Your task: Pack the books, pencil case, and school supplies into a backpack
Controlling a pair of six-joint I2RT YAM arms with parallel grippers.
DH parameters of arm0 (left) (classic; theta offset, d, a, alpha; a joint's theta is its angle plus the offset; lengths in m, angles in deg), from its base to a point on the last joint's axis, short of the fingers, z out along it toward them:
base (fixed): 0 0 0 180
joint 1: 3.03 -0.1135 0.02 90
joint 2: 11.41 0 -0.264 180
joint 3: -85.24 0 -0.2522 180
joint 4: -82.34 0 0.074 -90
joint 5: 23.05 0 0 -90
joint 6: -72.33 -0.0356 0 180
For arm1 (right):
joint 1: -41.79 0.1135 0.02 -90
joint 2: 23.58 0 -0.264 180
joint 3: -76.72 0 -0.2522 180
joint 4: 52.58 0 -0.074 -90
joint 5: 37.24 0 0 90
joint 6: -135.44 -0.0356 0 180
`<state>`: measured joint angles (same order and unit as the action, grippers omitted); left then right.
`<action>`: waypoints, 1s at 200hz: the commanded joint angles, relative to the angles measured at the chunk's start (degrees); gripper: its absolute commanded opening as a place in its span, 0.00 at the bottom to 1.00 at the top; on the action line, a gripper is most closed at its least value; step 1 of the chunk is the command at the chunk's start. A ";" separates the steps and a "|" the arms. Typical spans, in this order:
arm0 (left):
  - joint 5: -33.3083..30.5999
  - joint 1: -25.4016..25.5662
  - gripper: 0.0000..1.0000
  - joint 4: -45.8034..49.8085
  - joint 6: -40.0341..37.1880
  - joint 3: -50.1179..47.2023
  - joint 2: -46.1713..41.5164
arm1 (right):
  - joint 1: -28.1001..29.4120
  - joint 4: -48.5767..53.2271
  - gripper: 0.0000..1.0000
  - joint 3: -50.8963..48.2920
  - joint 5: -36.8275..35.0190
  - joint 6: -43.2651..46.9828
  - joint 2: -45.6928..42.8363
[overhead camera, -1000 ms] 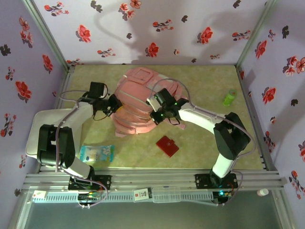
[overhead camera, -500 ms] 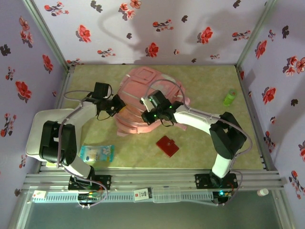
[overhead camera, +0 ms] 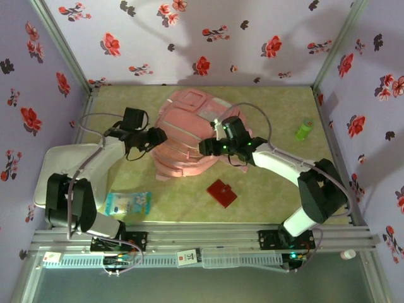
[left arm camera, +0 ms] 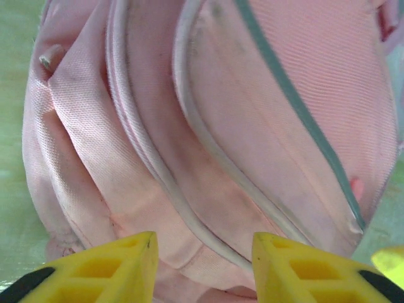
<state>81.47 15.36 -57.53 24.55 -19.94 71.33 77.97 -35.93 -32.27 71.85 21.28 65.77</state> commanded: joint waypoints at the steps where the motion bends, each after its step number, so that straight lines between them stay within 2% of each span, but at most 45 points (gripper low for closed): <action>1: -5.91 3.59 0.46 4.32 -3.80 2.91 -2.23 | -0.58 -3.03 0.59 -0.27 -4.94 -9.50 0.12; 34: -10.34 10.71 0.48 5.04 -6.80 5.81 -1.02 | -2.02 -5.50 0.57 0.84 -5.09 -20.32 3.52; 61: -17.07 16.40 0.47 8.02 -7.57 9.41 1.55 | -2.17 -6.71 0.49 1.55 -5.40 -25.01 5.73; 80: -20.82 19.70 0.46 9.30 -7.45 10.69 3.02 | -2.35 -8.92 0.48 0.28 -7.52 -27.13 6.44; 122: -21.85 23.22 0.41 11.00 -8.44 13.21 7.55 | -2.78 -10.82 0.43 1.54 -5.58 -29.12 8.91; 162: -26.71 26.00 0.32 15.80 -10.03 18.04 13.49 | -3.22 -10.97 0.40 1.52 -5.85 -29.81 9.38; 200: -28.12 27.48 0.31 18.11 -11.51 19.92 16.88 | -3.44 -11.42 0.37 1.65 -5.41 -30.37 9.94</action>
<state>56.58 41.94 -43.48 15.26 -2.24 86.37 75.11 -45.61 -32.07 66.49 -7.77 74.14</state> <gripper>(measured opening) 0.315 0.378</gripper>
